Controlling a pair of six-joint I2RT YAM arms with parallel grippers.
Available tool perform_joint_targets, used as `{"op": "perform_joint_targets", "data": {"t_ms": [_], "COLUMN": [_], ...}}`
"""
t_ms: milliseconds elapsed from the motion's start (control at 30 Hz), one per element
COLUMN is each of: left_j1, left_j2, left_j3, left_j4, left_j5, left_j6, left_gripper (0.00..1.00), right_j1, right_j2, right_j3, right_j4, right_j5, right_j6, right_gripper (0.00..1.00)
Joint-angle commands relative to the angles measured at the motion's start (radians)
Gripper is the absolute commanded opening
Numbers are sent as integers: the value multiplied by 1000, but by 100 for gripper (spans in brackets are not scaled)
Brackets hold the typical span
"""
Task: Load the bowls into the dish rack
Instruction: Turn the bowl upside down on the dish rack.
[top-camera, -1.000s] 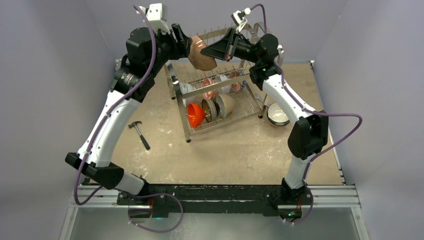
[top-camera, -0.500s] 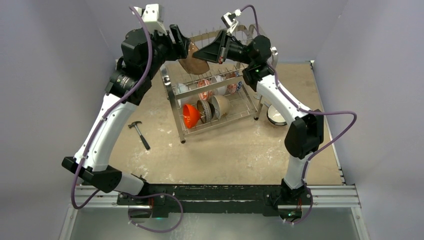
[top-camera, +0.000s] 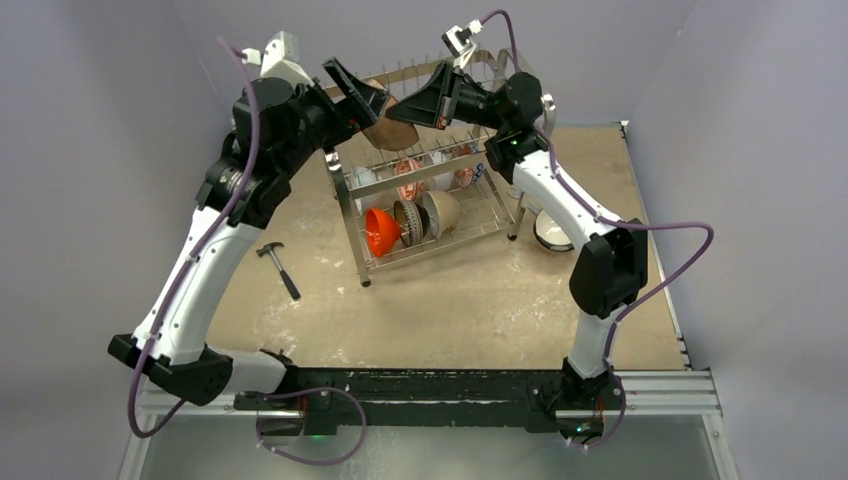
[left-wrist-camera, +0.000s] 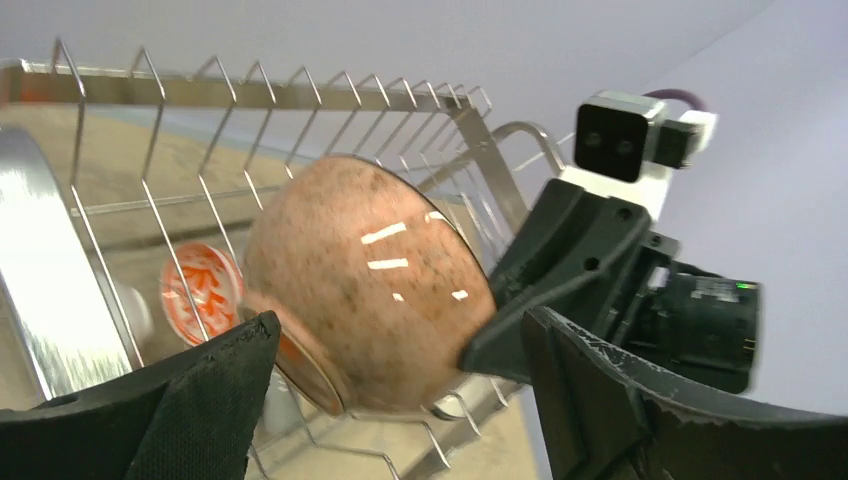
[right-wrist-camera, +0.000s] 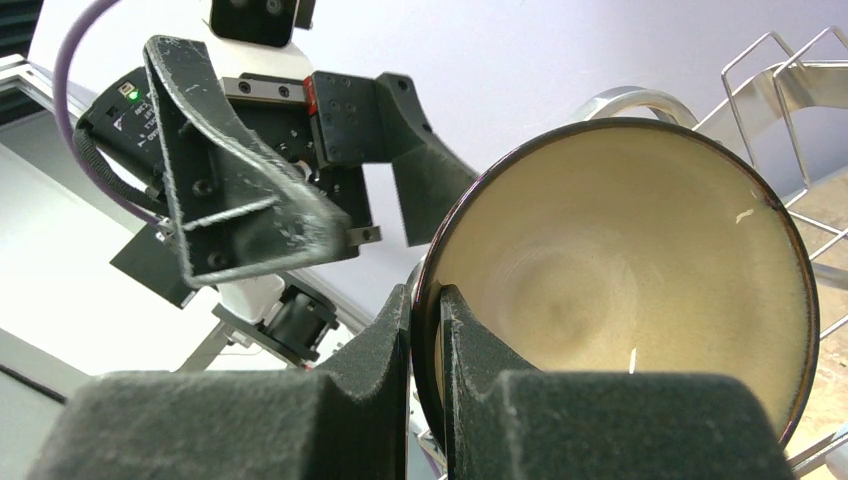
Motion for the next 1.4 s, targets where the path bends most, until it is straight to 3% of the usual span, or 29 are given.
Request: {"op": "perform_joint_targets", "data": {"t_ms": [0,200,467,633,933,1367], "left_j1": [-2,-1,-1,-1,-2,-10], "left_j2": [-63,-52,55,62,95,156], "left_j3": [-57,-95,47,57,28,26], "left_j4": [-23,27,-95,-147,-106,-78], "left_j5": [25,29,27,-31,38,38], "left_j6": [-250,-344,-440,-441,-425,-409], "left_gripper": [91,94,95,96,96,97], "right_j1": [55,55,55,55,55,55], "right_j2": [14,9,-22,-93,-203,-262], "right_j3": [-20,-23,2,6,-33,-57], "right_j4": [-66,-63,-125,-188,-213,-135], "right_j5": [18,21,33,76,173,155], "right_j6": [-23,-30,-111,-254,-477,-571], "right_gripper": [0,0,0,0,0,0]}}
